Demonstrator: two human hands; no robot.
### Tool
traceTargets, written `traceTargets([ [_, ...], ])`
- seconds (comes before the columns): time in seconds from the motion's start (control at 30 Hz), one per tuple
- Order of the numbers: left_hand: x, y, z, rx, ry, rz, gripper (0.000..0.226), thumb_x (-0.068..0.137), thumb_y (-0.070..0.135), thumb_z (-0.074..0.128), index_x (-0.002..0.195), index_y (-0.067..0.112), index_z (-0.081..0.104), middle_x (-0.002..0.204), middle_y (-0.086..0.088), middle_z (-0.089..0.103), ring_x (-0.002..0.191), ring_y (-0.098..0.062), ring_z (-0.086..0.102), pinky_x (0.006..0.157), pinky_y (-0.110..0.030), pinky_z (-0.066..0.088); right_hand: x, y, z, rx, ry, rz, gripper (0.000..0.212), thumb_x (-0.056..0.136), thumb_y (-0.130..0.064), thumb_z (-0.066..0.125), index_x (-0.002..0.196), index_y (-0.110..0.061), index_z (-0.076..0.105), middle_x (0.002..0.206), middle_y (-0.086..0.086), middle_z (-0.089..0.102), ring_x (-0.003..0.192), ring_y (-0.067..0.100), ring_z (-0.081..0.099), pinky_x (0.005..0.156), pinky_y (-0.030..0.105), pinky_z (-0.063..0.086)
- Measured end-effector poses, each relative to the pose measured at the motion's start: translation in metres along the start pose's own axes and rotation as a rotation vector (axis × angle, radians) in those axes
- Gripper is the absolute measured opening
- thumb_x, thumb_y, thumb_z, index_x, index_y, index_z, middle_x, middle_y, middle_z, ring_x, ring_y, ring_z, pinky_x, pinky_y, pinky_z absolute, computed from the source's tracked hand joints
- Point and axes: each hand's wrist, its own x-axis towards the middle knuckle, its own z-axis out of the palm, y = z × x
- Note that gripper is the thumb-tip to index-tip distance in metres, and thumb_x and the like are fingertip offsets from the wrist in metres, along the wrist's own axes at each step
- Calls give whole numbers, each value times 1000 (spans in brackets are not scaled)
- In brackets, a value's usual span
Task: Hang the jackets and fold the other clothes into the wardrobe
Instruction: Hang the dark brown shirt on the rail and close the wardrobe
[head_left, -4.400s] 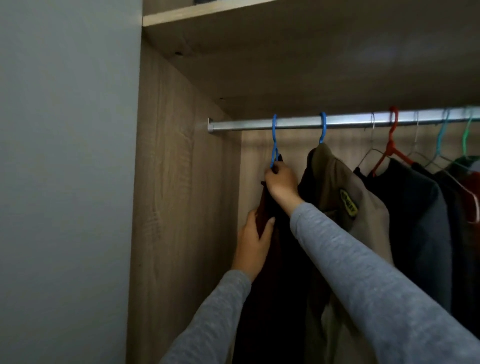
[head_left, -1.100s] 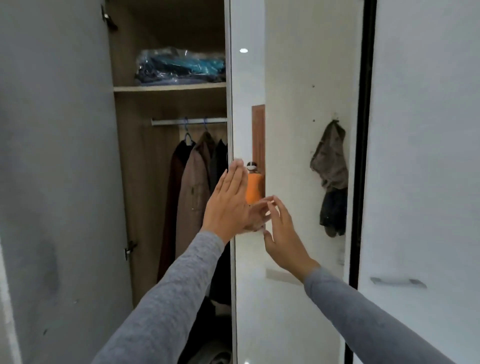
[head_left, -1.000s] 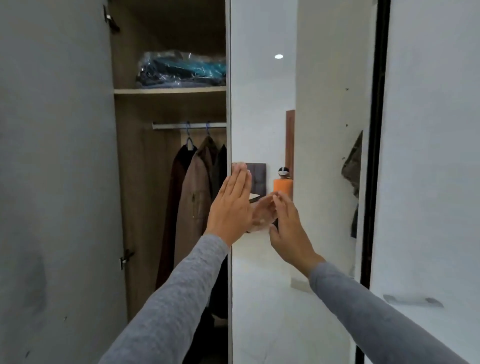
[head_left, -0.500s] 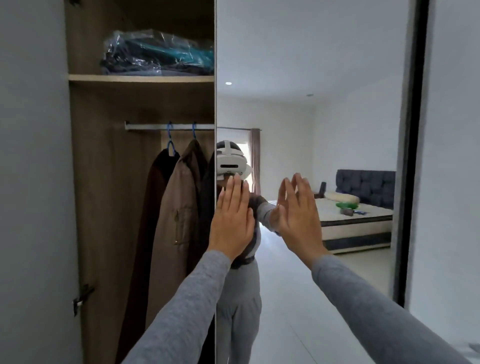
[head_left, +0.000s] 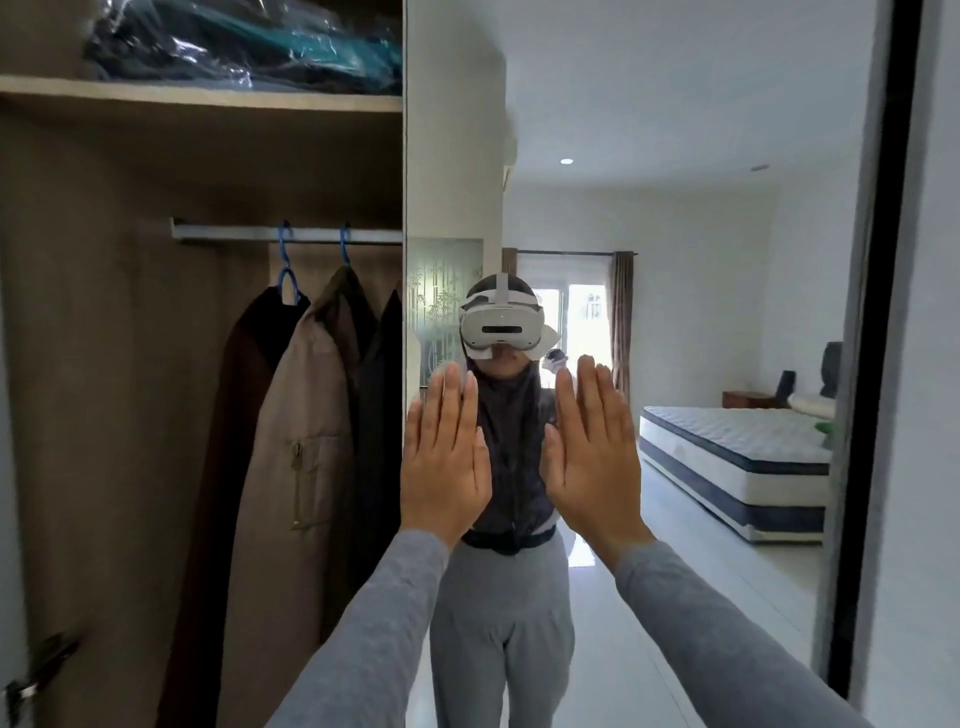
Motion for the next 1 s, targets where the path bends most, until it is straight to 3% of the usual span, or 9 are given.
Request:
traceTargets([
  [0.23,15,-2,24,-63,78,18,56,94,22,31,147,6,25,155,-13,19,145,-25,14,118,-44,16,14,12,18,-80,84,-23,58,95,-25,35,149,-8,23,157,13,16,146,27,11,118,45,15],
  [0.53,9,-15,23,1,-139,17,57,98,24,29,150,8,11,158,-10,3,147,-23,1,119,-40,11,-12,1,24,-20,-85,55,59,96,-19,41,150,-12,20,159,7,11,147,23,4,118,45,15],
  [0.63,-2,-5,1,39,-270,24,58,97,24,23,150,7,8,159,-10,0,146,-23,0,118,-39,11,-40,10,4,47,-274,58,72,86,-3,48,151,-15,20,159,1,4,147,22,-2,117,50,17],
  [0.77,-50,3,-43,96,-296,-17,57,93,25,23,147,5,27,155,-11,22,143,-24,23,118,-37,15,-70,8,-26,180,-505,192,76,78,5,44,149,-16,25,160,0,2,147,21,-5,118,45,13],
  [0.87,-57,5,-92,128,-296,-116,57,95,27,22,148,6,24,156,-10,18,144,-22,12,117,-38,14,-70,-7,-49,301,-463,190,66,84,6,44,146,-11,31,159,6,6,147,21,-5,118,46,12],
  [1.0,-62,10,-161,187,-219,-116,54,97,26,25,147,6,27,155,-10,21,144,-22,15,117,-39,13,-73,-45,-82,379,-398,120,58,90,-2,45,146,-6,30,158,12,13,147,25,4,119,43,13],
])
